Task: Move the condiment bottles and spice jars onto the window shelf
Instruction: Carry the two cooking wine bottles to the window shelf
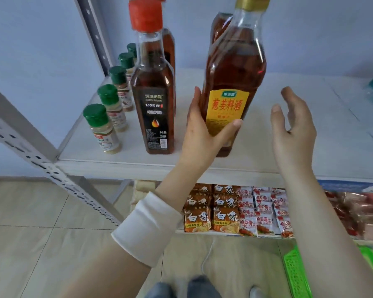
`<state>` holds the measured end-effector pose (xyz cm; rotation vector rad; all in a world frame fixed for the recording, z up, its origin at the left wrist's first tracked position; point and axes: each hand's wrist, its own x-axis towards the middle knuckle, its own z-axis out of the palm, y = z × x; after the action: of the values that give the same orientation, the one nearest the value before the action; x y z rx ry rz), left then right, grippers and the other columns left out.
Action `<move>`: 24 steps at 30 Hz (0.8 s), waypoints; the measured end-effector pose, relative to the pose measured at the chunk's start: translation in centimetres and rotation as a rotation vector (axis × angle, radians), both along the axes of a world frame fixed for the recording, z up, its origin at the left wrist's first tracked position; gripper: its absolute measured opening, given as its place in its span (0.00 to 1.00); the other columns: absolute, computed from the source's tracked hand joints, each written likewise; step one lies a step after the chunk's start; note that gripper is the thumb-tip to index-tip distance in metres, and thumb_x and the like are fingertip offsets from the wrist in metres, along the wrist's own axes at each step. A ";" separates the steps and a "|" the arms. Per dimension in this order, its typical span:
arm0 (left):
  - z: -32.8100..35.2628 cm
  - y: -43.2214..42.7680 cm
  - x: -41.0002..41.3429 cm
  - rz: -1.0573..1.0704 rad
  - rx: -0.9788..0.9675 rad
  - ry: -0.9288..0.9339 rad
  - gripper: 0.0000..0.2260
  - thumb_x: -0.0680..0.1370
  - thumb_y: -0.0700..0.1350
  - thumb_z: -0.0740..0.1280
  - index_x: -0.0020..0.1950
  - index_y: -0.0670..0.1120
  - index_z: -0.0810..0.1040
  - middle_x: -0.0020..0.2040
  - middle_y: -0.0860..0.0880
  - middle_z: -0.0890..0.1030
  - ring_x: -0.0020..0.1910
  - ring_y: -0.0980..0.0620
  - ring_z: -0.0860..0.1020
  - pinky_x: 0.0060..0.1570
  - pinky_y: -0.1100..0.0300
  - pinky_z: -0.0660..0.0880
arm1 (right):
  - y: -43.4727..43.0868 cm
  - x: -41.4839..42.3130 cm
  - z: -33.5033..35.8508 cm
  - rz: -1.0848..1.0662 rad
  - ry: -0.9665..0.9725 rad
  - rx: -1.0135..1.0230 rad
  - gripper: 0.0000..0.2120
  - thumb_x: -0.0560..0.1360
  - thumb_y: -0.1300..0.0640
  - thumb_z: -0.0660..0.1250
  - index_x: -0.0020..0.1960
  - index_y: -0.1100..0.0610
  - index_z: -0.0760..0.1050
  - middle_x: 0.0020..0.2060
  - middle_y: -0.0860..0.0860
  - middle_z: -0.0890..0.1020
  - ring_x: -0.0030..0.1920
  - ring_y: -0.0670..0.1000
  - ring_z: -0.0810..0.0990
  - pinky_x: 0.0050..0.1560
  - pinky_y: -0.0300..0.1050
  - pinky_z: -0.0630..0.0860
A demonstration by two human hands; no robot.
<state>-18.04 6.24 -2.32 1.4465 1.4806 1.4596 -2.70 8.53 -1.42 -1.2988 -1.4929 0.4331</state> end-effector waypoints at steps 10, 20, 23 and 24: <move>0.4 1.3 0.3 0.166 -0.009 -0.126 0.24 0.66 0.47 0.73 0.57 0.46 0.67 0.43 0.57 0.78 0.39 0.68 0.79 0.38 0.72 0.74 | 7.7 1.5 1.5 0.387 0.149 -0.198 0.22 0.78 0.52 0.61 0.71 0.54 0.64 0.68 0.49 0.71 0.68 0.46 0.69 0.68 0.40 0.65; 0.9 0.4 2.4 0.364 0.065 -0.080 0.27 0.60 0.54 0.75 0.53 0.58 0.66 0.48 0.56 0.78 0.47 0.61 0.80 0.45 0.64 0.78 | 12.6 -0.2 1.7 0.670 0.054 -0.307 0.34 0.75 0.49 0.66 0.75 0.54 0.55 0.73 0.49 0.64 0.72 0.50 0.64 0.70 0.46 0.63; 1.1 -0.5 2.9 0.368 0.089 -0.047 0.25 0.62 0.49 0.75 0.52 0.56 0.65 0.48 0.55 0.77 0.46 0.63 0.79 0.44 0.67 0.76 | 13.7 -0.9 1.5 0.753 0.093 -0.326 0.35 0.72 0.49 0.70 0.73 0.55 0.58 0.70 0.49 0.68 0.69 0.50 0.68 0.69 0.53 0.66; 1.1 -0.9 3.0 0.367 0.093 -0.048 0.24 0.62 0.48 0.74 0.52 0.56 0.65 0.48 0.56 0.77 0.46 0.63 0.79 0.43 0.68 0.76 | 14.1 -1.1 1.4 0.761 0.115 -0.335 0.35 0.71 0.51 0.72 0.72 0.55 0.59 0.68 0.49 0.70 0.68 0.50 0.70 0.68 0.54 0.67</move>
<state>-15.00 5.32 -1.18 1.2251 1.7343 1.7872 -3.79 22.62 -0.06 -0.8796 -1.8352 1.2705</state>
